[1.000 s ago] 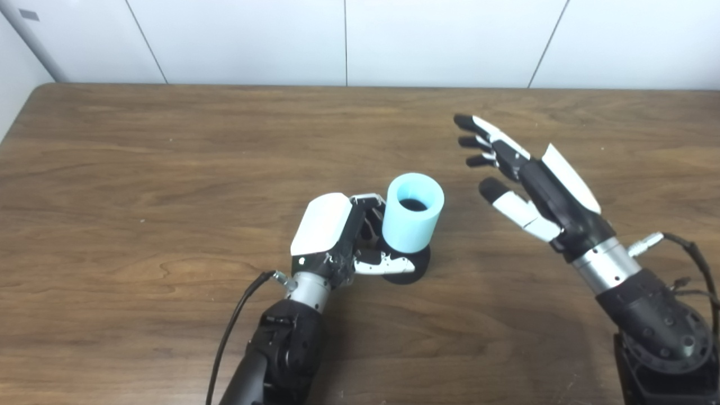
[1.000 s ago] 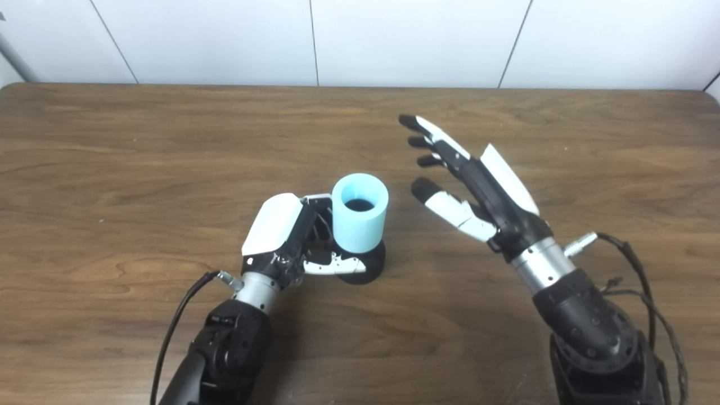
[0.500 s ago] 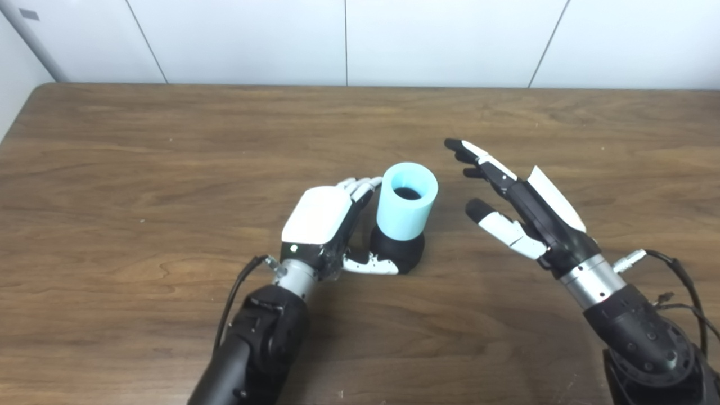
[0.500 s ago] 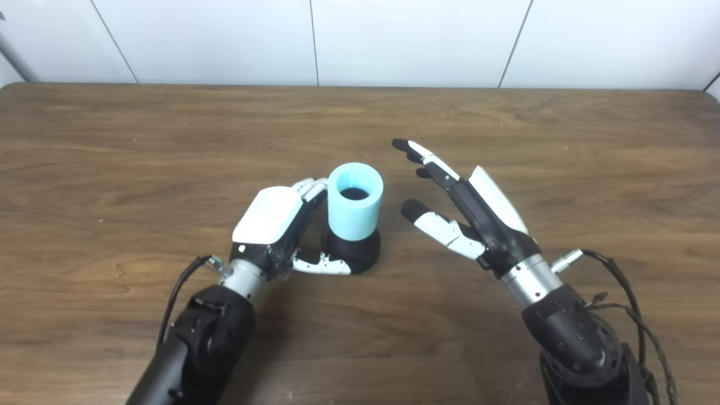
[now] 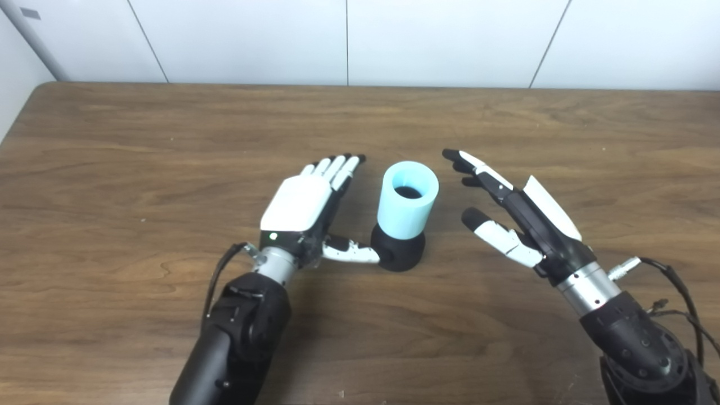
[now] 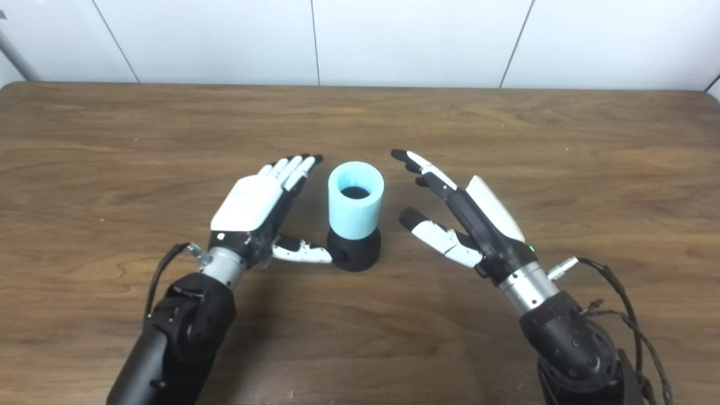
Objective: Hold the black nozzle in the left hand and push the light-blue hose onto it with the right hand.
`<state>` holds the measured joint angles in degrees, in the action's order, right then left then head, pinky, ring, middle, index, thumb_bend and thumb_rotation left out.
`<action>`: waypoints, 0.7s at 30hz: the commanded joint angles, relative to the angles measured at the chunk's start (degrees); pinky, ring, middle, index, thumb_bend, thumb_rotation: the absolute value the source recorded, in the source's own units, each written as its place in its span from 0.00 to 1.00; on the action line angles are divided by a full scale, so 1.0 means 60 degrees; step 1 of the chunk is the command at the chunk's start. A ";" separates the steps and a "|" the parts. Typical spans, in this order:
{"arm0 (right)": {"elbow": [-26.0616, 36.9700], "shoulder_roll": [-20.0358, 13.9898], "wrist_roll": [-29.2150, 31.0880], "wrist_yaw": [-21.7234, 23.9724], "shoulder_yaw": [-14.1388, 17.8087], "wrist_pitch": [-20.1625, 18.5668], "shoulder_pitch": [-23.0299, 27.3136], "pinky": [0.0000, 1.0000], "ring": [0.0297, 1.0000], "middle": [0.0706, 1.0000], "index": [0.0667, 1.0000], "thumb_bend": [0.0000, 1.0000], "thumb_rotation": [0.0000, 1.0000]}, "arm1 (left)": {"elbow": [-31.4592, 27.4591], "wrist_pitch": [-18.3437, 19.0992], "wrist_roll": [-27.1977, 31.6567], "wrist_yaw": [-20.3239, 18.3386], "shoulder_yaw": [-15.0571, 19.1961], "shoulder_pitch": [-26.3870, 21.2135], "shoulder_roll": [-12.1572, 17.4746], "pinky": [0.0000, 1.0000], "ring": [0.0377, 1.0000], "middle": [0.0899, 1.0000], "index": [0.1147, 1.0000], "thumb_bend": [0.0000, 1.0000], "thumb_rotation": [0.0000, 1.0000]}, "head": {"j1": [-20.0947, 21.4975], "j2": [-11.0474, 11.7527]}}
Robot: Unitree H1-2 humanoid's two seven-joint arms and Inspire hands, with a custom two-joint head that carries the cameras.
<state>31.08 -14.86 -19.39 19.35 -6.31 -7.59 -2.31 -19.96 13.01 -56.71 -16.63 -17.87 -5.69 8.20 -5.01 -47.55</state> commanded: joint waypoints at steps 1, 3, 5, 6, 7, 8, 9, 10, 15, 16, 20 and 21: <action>0.0048 -0.0076 0.0119 -0.0295 0.0106 0.0418 0.0147 0.86 0.92 0.93 0.92 0.42 1.00 | -0.0527 -0.0090 0.0277 0.0228 0.0264 -0.0272 0.0028 1.00 1.00 1.00 1.00 1.00 0.54 | 0.0015 -0.0023; -0.0027 0.0025 0.0233 -0.0395 0.0204 0.0336 0.0133 0.83 0.90 0.93 0.92 0.41 1.00 | -0.0751 0.0030 0.0841 0.0025 0.0637 -0.0272 0.0090 1.00 0.99 0.99 1.00 1.00 0.55 | 0.0035 -0.0024; -0.0106 0.0101 0.0166 -0.0530 0.0267 0.0280 0.0120 0.79 0.89 0.92 0.91 0.43 1.00 | -0.0979 0.0296 0.1455 -0.0365 0.0986 -0.0288 0.0196 0.94 0.98 0.97 1.00 1.00 0.57 | 0.0026 -0.0022; -0.0167 0.0124 0.0093 -0.0622 0.0288 0.0304 0.0112 0.78 0.88 0.92 0.90 0.44 1.00 | -0.1077 0.0449 0.1831 -0.0563 0.1179 -0.0272 0.0254 0.90 0.97 0.97 1.00 1.00 0.57 | 0.0029 -0.0010; -0.0232 0.0153 0.0041 -0.0712 0.0312 0.0329 0.0106 0.77 0.87 0.92 0.90 0.44 1.00 | -0.1133 0.0521 0.2206 -0.0674 0.1362 -0.0235 0.0329 0.85 0.95 0.96 1.00 1.00 0.57 | 0.0045 -0.0003; -0.0301 0.0171 -0.0006 -0.0798 0.0330 0.0371 0.0102 0.77 0.87 0.92 0.90 0.45 1.00 | -0.1161 0.0557 0.2519 -0.0725 0.1520 -0.0188 0.0379 0.81 0.93 0.95 0.99 1.00 0.56 | 0.0059 -0.0002; -0.0384 0.0202 -0.0022 -0.0896 0.0354 0.0406 0.0100 0.76 0.87 0.92 0.91 0.45 1.00 | -0.1187 0.0609 0.2861 -0.0723 0.1706 -0.0097 0.0396 0.76 0.90 0.93 0.98 1.00 0.53 | 0.0064 0.0004; -0.0469 0.0237 -0.0016 -0.1002 0.0376 0.0441 0.0103 0.76 0.86 0.92 0.91 0.46 1.00 | -0.1210 0.0666 0.3129 -0.0680 0.1861 0.0003 0.0389 0.75 0.90 0.93 0.98 1.00 0.53 | 0.0071 0.0008; -0.0769 0.0662 0.0441 -0.1363 0.0615 0.0162 0.0091 0.76 0.88 0.93 0.93 0.48 1.00 | -0.1239 0.0519 0.4211 -0.0128 0.2577 0.0495 0.0337 0.79 0.90 0.93 0.97 0.97 0.52 | 0.0142 0.0035; -0.0798 0.0797 0.0528 -0.1439 0.0671 0.0046 0.0074 0.77 0.88 0.93 0.93 0.49 1.00 | -0.1237 0.0459 0.4402 0.0052 0.2757 0.0606 0.0300 0.81 0.91 0.93 0.97 0.95 0.52 | 0.0142 0.0035; -0.0992 0.1232 0.1072 -0.1668 0.0894 -0.0131 -0.0064 0.82 0.93 0.95 0.93 0.48 1.00 | -0.1112 0.0023 0.5523 0.0875 0.3575 0.1024 0.0023 0.88 0.91 0.92 0.95 0.85 0.51 | 0.0155 0.0046; -0.1039 0.1328 0.1193 -0.1732 0.0951 -0.0199 -0.0097 0.83 0.93 0.95 0.93 0.48 1.00 | -0.1069 -0.0049 0.5802 0.1044 0.3779 0.1122 -0.0054 0.88 0.91 0.92 0.95 0.83 0.50 | 0.0155 0.0046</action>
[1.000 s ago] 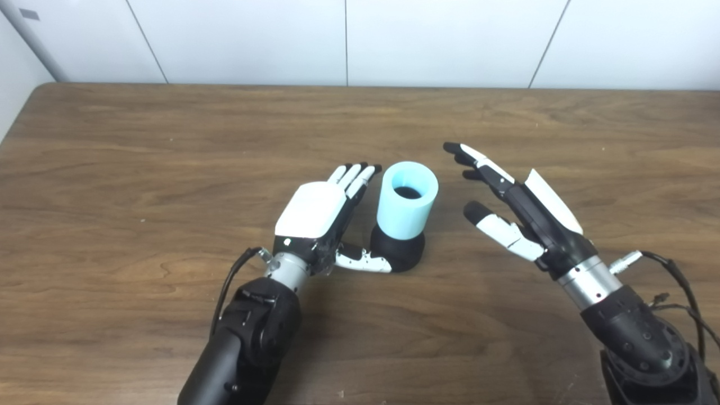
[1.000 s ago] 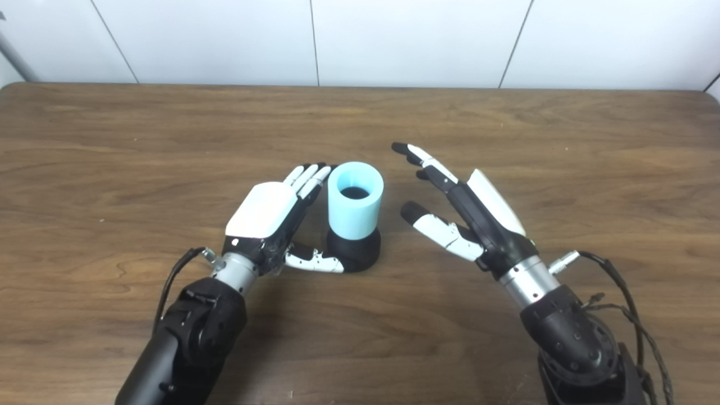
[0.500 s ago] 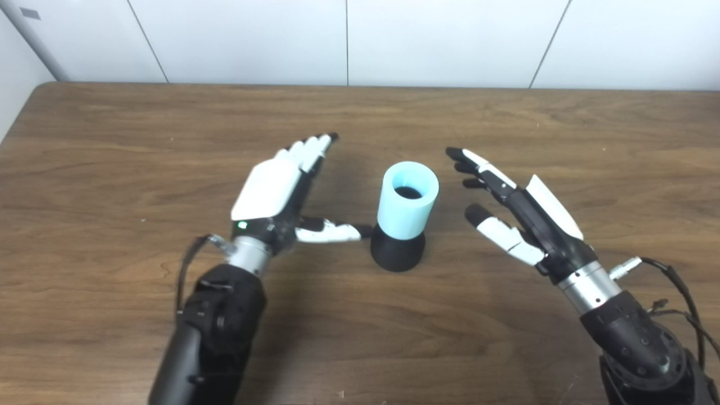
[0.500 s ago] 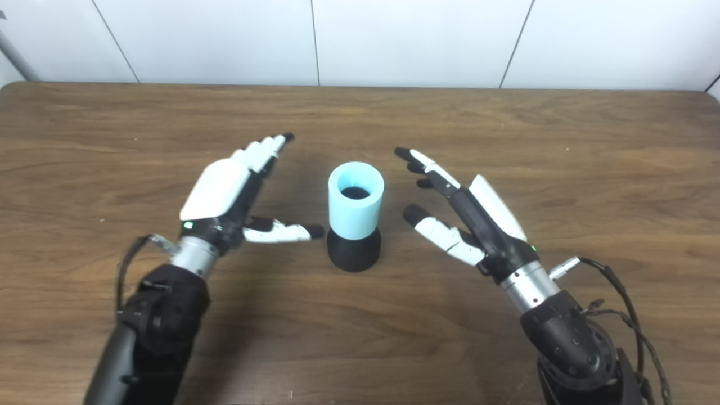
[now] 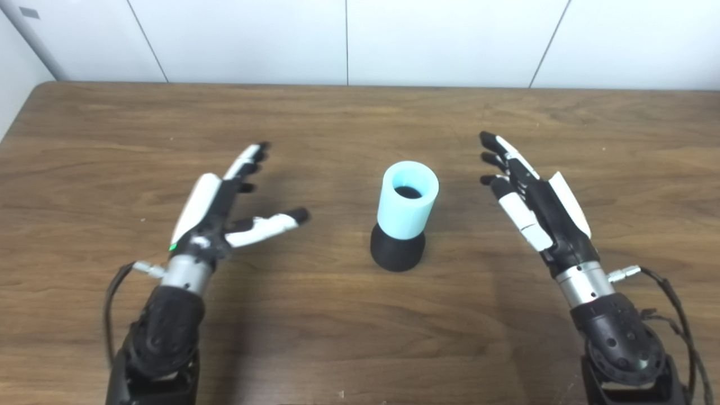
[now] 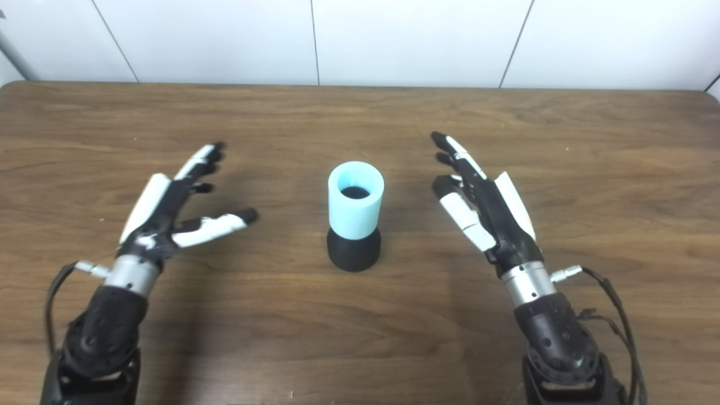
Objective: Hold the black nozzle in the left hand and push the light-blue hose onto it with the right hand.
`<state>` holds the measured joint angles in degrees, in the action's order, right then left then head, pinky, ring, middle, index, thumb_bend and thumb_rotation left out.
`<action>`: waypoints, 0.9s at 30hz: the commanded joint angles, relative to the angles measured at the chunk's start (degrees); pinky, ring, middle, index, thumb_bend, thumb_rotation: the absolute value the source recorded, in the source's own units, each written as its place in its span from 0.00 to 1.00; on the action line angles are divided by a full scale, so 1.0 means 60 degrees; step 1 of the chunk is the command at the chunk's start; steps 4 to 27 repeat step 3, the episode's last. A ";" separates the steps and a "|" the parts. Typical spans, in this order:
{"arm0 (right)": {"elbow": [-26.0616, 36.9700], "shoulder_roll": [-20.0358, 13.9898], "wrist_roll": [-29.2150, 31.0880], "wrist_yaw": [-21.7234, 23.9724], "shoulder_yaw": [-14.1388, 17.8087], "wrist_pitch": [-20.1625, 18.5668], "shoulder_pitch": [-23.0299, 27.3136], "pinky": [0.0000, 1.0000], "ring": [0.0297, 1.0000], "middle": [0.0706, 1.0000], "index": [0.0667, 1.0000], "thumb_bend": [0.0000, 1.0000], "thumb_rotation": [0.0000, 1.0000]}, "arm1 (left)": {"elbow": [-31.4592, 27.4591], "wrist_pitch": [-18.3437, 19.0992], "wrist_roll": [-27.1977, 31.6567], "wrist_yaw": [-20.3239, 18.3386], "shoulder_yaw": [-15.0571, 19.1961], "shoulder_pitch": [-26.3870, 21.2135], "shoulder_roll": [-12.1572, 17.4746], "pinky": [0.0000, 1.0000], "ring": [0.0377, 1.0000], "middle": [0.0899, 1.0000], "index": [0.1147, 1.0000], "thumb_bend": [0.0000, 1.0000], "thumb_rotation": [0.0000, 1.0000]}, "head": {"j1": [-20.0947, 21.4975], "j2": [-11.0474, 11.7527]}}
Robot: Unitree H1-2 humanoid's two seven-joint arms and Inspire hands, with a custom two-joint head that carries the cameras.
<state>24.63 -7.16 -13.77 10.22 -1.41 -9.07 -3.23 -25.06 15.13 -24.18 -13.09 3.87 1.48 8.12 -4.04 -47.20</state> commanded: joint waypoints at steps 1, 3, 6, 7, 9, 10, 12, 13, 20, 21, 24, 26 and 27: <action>-0.0005 0.0153 0.0442 -0.0260 0.0208 -0.0062 0.0029 0.83 0.93 0.95 0.93 0.48 1.00 | -0.0171 -0.0474 0.0612 0.0633 0.0348 0.0023 -0.0120 0.86 0.90 0.92 0.95 0.81 0.51 | -0.0007 -0.0013; -0.0085 0.0351 0.0817 -0.0352 0.0347 -0.0190 -0.0051 0.84 0.93 0.96 0.94 0.48 1.00 | -0.0095 -0.0697 0.0825 0.1039 0.0593 0.0244 -0.0206 0.78 0.85 0.88 0.92 0.71 0.50 | 0.0120 0.0059; -0.0085 0.0351 0.0817 -0.0352 0.0347 -0.0190 -0.0051 0.84 0.93 0.96 0.94 0.48 1.00 | -0.0095 -0.0697 0.0825 0.1039 0.0593 0.0244 -0.0206 0.78 0.85 0.88 0.92 0.71 0.50 | 0.0120 0.0059; -0.0085 0.0351 0.0817 -0.0352 0.0347 -0.0190 -0.0051 0.84 0.93 0.96 0.94 0.48 1.00 | -0.0095 -0.0697 0.0825 0.1039 0.0593 0.0244 -0.0206 0.78 0.85 0.88 0.92 0.71 0.50 | 0.0120 0.0059; -0.0085 0.0351 0.0817 -0.0352 0.0347 -0.0190 -0.0051 0.84 0.93 0.96 0.94 0.48 1.00 | -0.0095 -0.0697 0.0825 0.1039 0.0593 0.0244 -0.0206 0.78 0.85 0.88 0.92 0.71 0.50 | 0.0120 0.0059; -0.0085 0.0351 0.0817 -0.0352 0.0347 -0.0190 -0.0051 0.84 0.93 0.96 0.94 0.48 1.00 | -0.0095 -0.0697 0.0825 0.1039 0.0593 0.0244 -0.0206 0.78 0.85 0.88 0.92 0.71 0.50 | 0.0120 0.0059; -0.0085 0.0351 0.0817 -0.0352 0.0347 -0.0190 -0.0051 0.84 0.93 0.96 0.94 0.48 1.00 | -0.0095 -0.0697 0.0825 0.1039 0.0593 0.0244 -0.0206 0.78 0.85 0.88 0.92 0.71 0.50 | 0.0120 0.0059; -0.0085 0.0351 0.0817 -0.0352 0.0347 -0.0190 -0.0051 0.84 0.93 0.96 0.94 0.48 1.00 | -0.0095 -0.0697 0.0825 0.1039 0.0593 0.0244 -0.0206 0.78 0.85 0.88 0.92 0.71 0.50 | 0.0120 0.0059; -0.0085 0.0351 0.0817 -0.0352 0.0347 -0.0190 -0.0051 0.84 0.93 0.96 0.94 0.48 1.00 | -0.0095 -0.0697 0.0825 0.1039 0.0593 0.0244 -0.0206 0.78 0.85 0.88 0.92 0.71 0.50 | 0.0120 0.0059; -0.0085 0.0351 0.0817 -0.0352 0.0347 -0.0190 -0.0051 0.84 0.93 0.96 0.94 0.48 1.00 | -0.0095 -0.0697 0.0825 0.1039 0.0593 0.0244 -0.0206 0.78 0.85 0.88 0.92 0.71 0.50 | 0.0120 0.0059; -0.0085 0.0351 0.0817 -0.0352 0.0347 -0.0190 -0.0051 0.84 0.93 0.96 0.94 0.48 1.00 | -0.0095 -0.0697 0.0825 0.1039 0.0593 0.0244 -0.0206 0.78 0.85 0.88 0.92 0.71 0.50 | 0.0120 0.0059; -0.0085 0.0351 0.0817 -0.0352 0.0347 -0.0190 -0.0051 0.84 0.93 0.96 0.94 0.48 1.00 | -0.0095 -0.0697 0.0825 0.1039 0.0593 0.0244 -0.0206 0.78 0.85 0.88 0.92 0.71 0.50 | 0.0120 0.0059; -0.0085 0.0351 0.0817 -0.0352 0.0347 -0.0190 -0.0051 0.84 0.93 0.96 0.94 0.48 1.00 | -0.0095 -0.0697 0.0825 0.1039 0.0593 0.0244 -0.0206 0.78 0.85 0.88 0.92 0.71 0.50 | 0.0120 0.0059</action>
